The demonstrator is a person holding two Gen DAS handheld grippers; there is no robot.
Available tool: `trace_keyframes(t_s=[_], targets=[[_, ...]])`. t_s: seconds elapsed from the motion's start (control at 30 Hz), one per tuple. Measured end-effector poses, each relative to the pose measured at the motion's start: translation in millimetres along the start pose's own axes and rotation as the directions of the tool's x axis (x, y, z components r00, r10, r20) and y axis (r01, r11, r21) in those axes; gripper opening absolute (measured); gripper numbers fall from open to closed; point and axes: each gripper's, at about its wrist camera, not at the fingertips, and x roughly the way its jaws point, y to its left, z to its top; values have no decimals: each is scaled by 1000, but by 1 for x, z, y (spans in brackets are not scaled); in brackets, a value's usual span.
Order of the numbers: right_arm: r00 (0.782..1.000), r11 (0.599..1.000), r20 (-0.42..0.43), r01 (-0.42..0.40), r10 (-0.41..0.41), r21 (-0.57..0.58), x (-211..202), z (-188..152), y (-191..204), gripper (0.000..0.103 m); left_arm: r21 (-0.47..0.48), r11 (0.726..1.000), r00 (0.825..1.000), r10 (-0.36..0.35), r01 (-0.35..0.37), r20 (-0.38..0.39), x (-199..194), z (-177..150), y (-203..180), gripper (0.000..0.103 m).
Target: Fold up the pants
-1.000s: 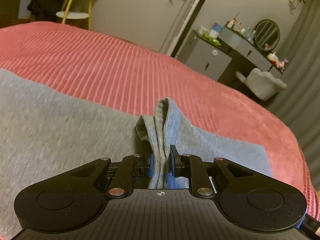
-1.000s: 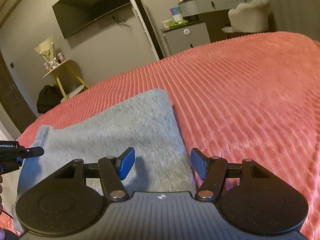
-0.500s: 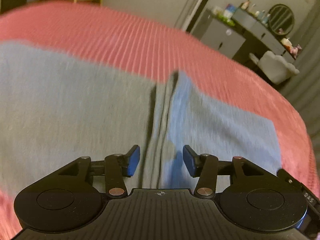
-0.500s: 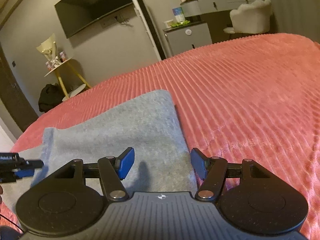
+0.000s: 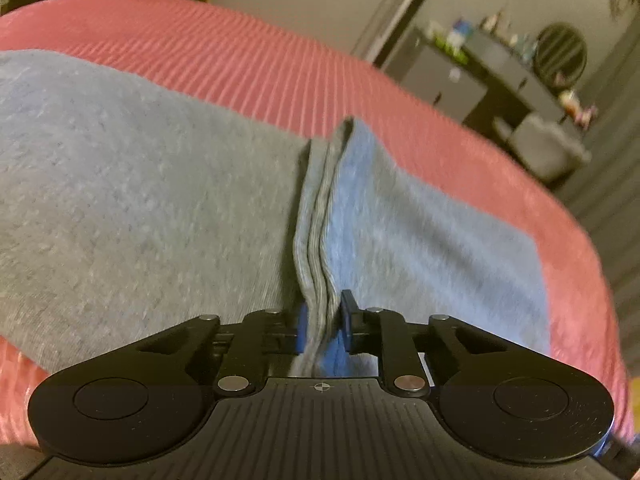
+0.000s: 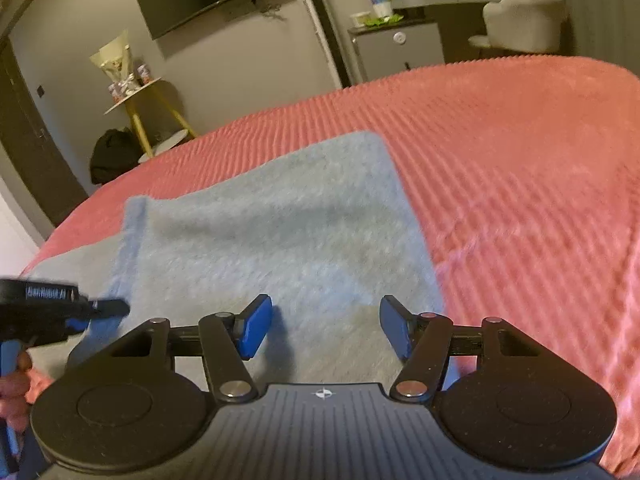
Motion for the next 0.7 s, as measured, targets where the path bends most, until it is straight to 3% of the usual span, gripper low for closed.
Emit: trace_keyframes(t_s=[0.1,0.17,0.2,0.23,0.33,0.4,0.47,0.57,0.7], targets=[[1000,1000,-10,4,-4,-28,-2,-6,8,62,-11,1000,997,-10,10,81,-11,1,2,17],[1000,1000,-13,11,-11,-28,-2,-7,9,63,-41,997,988,68,-63,141,-14,4,7,17],[1000,1000,-17,16,-16,-22,-1,-7,9,63,-59,994,984,101,-93,149,-12,6,9,22],[1000,1000,-22,19,-19,-16,1,-7,8,63,-87,991,983,117,-106,139,-9,8,16,25],[999,1000,-25,24,-25,-6,3,-5,6,64,-166,984,995,76,-63,70,1,12,31,29],[999,1000,-19,26,-26,1,3,-3,6,64,-159,985,994,81,-68,74,2,12,28,45],[1000,1000,-13,27,-26,6,3,-3,5,64,-136,987,993,91,-81,68,4,12,24,53],[999,999,-18,34,-34,17,7,-1,4,64,-139,985,993,107,-100,45,8,12,28,58],[999,998,-33,39,-37,41,17,0,0,68,-232,969,994,100,-89,35,6,13,47,65]])
